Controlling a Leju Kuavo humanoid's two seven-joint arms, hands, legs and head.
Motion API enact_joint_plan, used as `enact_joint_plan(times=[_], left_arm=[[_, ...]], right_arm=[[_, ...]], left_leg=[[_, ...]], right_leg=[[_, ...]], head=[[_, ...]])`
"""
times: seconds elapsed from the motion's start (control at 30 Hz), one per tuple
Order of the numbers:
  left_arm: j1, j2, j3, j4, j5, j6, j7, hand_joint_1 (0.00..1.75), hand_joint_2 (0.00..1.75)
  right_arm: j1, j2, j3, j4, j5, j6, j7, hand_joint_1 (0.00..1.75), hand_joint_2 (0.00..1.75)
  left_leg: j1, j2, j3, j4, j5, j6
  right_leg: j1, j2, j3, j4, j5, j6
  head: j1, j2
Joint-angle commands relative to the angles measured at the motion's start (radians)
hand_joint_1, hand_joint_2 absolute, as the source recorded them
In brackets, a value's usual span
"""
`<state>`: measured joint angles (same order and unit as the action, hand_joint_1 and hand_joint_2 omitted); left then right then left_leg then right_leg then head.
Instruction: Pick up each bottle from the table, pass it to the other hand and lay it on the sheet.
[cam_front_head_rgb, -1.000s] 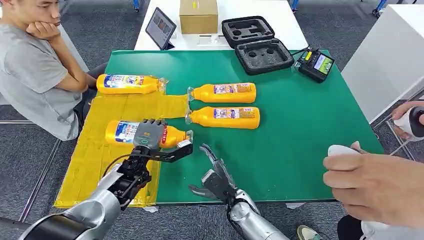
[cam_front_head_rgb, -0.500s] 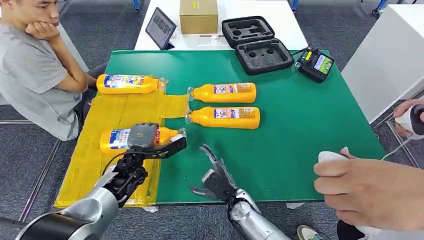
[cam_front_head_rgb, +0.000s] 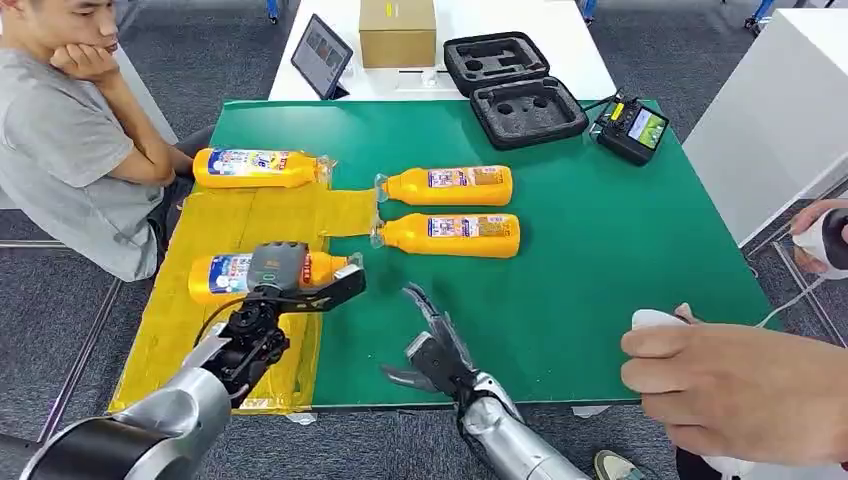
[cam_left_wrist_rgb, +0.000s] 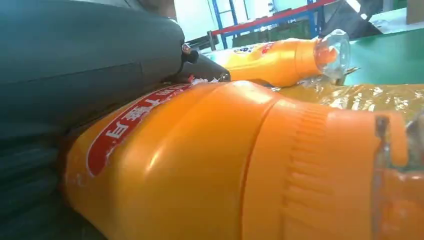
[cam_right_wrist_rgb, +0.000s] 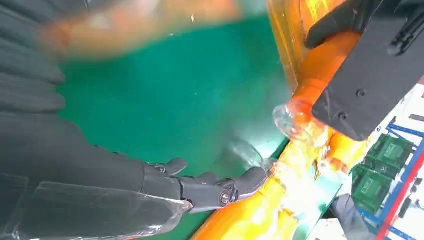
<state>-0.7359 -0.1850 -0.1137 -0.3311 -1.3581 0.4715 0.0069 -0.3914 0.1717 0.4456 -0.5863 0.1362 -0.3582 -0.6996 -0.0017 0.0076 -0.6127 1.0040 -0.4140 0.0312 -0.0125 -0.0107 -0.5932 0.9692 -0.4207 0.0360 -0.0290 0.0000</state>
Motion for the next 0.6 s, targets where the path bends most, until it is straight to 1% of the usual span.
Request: enact_joint_plan(times=[0.03,0.07,0.13,0.17,0.2,0.23,0.27,0.3,0.37,0.47,0.5,0.57,0.6], left_arm=[[-0.041,0.018,0.000,0.067,0.006,-0.016,0.000,1.47,1.75],[-0.036,0.017,0.001,0.068,0.008,-0.017,-0.004,1.48,1.75],[-0.034,0.018,0.004,0.066,0.012,-0.017,-0.008,1.45,1.75],[-0.034,0.018,0.004,0.066,0.012,-0.017,-0.008,1.47,1.75],[-0.032,0.020,0.006,0.066,0.014,-0.017,-0.011,1.48,1.75],[-0.032,0.020,0.006,0.066,0.014,-0.017,-0.011,1.43,1.75],[-0.032,0.020,0.006,0.066,0.014,-0.017,-0.011,1.45,1.75],[-0.032,0.020,0.006,0.066,0.014,-0.017,-0.011,1.47,1.75],[-0.032,0.020,0.006,0.066,0.014,-0.017,-0.011,1.45,1.75],[-0.032,0.020,0.006,0.066,0.014,-0.017,-0.011,1.45,1.75],[-0.032,0.020,0.006,0.066,0.014,-0.017,-0.011,1.36,1.75],[-0.036,0.022,0.002,0.071,0.010,-0.030,-0.010,1.31,1.75],[-0.036,0.022,0.002,0.071,0.010,-0.030,-0.010,1.31,1.75]], right_arm=[[-0.036,0.003,-0.020,0.056,-0.005,0.000,0.001,0.00,1.75],[-0.033,-0.001,-0.019,0.055,-0.004,0.001,0.001,0.00,1.75],[-0.031,-0.003,-0.019,0.051,-0.004,0.004,0.001,0.00,1.75],[-0.031,-0.003,-0.019,0.051,-0.004,0.004,0.001,0.00,1.75],[-0.030,-0.003,-0.018,0.051,-0.003,0.005,0.001,0.00,1.75],[-0.030,-0.003,-0.018,0.051,-0.003,0.005,0.001,0.00,1.75],[-0.030,-0.003,-0.018,0.051,-0.003,0.005,0.001,0.00,1.75],[-0.030,-0.003,-0.018,0.051,-0.003,0.005,0.001,0.00,1.75],[-0.030,-0.003,-0.018,0.051,-0.003,0.005,0.001,0.00,1.75],[-0.030,-0.003,-0.018,0.051,-0.003,0.005,0.001,0.00,1.75],[-0.030,-0.003,-0.018,0.051,-0.003,0.005,0.001,0.00,1.75],[-0.034,-0.003,-0.020,0.057,-0.005,0.004,0.001,0.00,1.75],[-0.034,-0.003,-0.020,0.057,-0.005,0.004,0.001,0.00,1.75]], left_leg=[[0.001,0.000,0.003,0.000,-0.001,-0.001],[0.001,0.000,0.004,0.001,-0.002,-0.002],[0.001,0.000,0.004,0.000,-0.002,-0.002],[0.000,0.000,0.002,0.000,-0.001,-0.001],[0.001,0.000,0.003,0.000,-0.002,-0.001],[0.001,0.000,0.005,0.000,-0.002,-0.002],[0.000,0.000,0.002,0.000,-0.001,-0.001],[0.001,0.001,0.005,0.000,-0.002,-0.002],[0.000,0.000,0.002,0.000,-0.001,-0.001],[0.001,0.000,0.004,0.000,-0.002,-0.002],[0.001,0.000,0.003,0.000,-0.001,-0.001],[0.001,0.000,0.004,0.000,-0.002,-0.002],[0.001,0.000,0.004,0.000,-0.002,-0.002]], right_leg=[[0.000,0.001,0.003,0.000,-0.001,-0.001],[0.001,0.002,0.004,0.000,-0.002,-0.002],[0.000,0.002,0.004,0.000,-0.002,-0.001],[0.000,0.001,0.002,0.000,-0.001,-0.001],[0.001,0.001,0.003,0.000,-0.001,-0.001],[0.001,0.002,0.005,0.000,-0.002,-0.002],[0.000,0.001,0.002,0.000,-0.001,-0.001],[0.001,0.002,0.005,0.000,-0.002,-0.002],[0.000,0.001,0.002,0.000,-0.001,-0.001],[0.001,0.002,0.004,0.000,-0.002,-0.001],[0.000,0.001,0.003,0.000,-0.001,-0.001],[0.001,0.002,0.004,0.000,-0.001,-0.001],[0.001,0.002,0.004,0.000,-0.001,-0.001]], head=[[0.000,0.000],[0.000,0.000],[0.000,0.000],[0.000,0.000],[0.000,0.000],[0.000,0.000],[0.000,0.000],[0.000,0.000],[0.000,0.000],[0.000,0.000],[0.000,0.000],[0.000,0.000],[0.000,0.000]])
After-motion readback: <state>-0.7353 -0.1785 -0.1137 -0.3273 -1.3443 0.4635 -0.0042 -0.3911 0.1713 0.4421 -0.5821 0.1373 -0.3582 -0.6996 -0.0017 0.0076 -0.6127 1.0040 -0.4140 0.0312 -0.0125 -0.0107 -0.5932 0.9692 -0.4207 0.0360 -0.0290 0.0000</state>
